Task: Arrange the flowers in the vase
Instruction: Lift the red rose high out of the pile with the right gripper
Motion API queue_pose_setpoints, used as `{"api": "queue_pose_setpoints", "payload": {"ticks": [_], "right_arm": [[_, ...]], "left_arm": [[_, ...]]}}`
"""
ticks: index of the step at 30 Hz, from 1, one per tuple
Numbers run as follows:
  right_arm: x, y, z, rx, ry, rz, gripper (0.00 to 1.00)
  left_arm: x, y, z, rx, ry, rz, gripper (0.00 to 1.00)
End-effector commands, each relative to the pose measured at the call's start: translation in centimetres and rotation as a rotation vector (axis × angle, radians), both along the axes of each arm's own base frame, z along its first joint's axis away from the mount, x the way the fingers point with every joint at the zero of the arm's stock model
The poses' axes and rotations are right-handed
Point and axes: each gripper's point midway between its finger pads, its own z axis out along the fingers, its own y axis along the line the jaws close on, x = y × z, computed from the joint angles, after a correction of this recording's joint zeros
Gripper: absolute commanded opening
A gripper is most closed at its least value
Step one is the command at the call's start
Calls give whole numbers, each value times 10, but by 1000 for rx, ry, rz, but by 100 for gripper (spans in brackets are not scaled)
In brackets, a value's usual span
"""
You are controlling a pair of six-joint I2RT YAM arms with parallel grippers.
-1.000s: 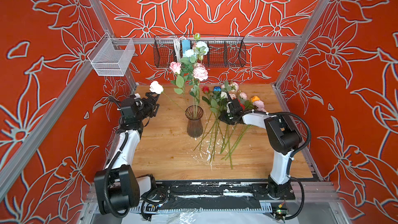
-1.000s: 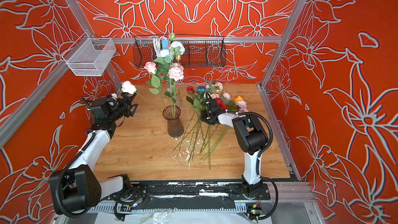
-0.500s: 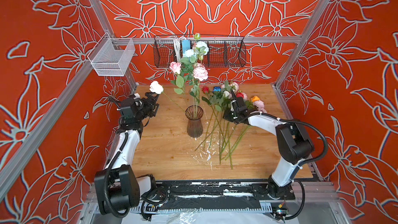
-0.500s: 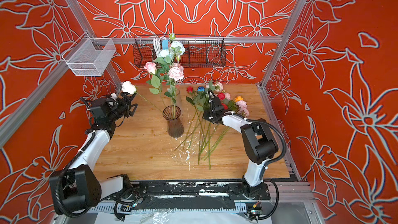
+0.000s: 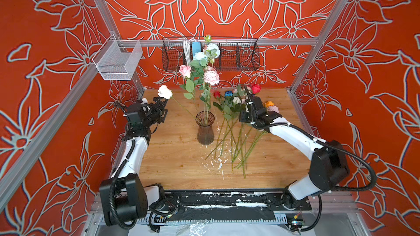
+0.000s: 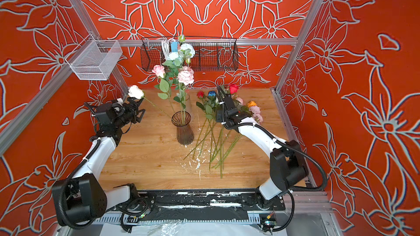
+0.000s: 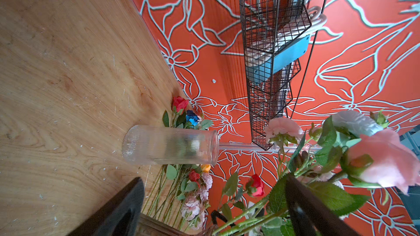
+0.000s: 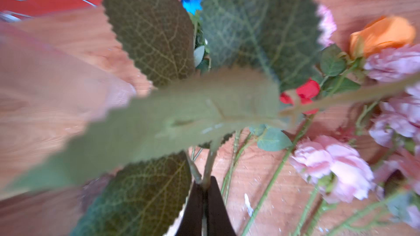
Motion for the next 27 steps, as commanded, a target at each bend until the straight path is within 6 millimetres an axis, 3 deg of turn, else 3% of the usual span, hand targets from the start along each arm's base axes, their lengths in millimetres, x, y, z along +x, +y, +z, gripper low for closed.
{"api": "queue_pose_setpoints", "payload": {"ticks": [1,9,14,18,22,27], "right_arm": [[-4,5,60,113,-170,18,0],[-30,13,158,268,-457,80,0],[-48,28,229,322,-643,152,0],[-60,47,281,369,-800,207,0],[-64,78,331,412,-906,274,0],[-64,109,379,421,-1003,335,0]], "left_arm": [[-5,-1,14,10,-53,-6,96],[-18,-6,29,176,-52,12,93],[-31,-36,35,335,-11,-68,93],[-65,-39,18,330,28,-68,94],[-102,-41,-5,299,23,-26,94],[-137,-48,-43,247,67,-36,95]]}}
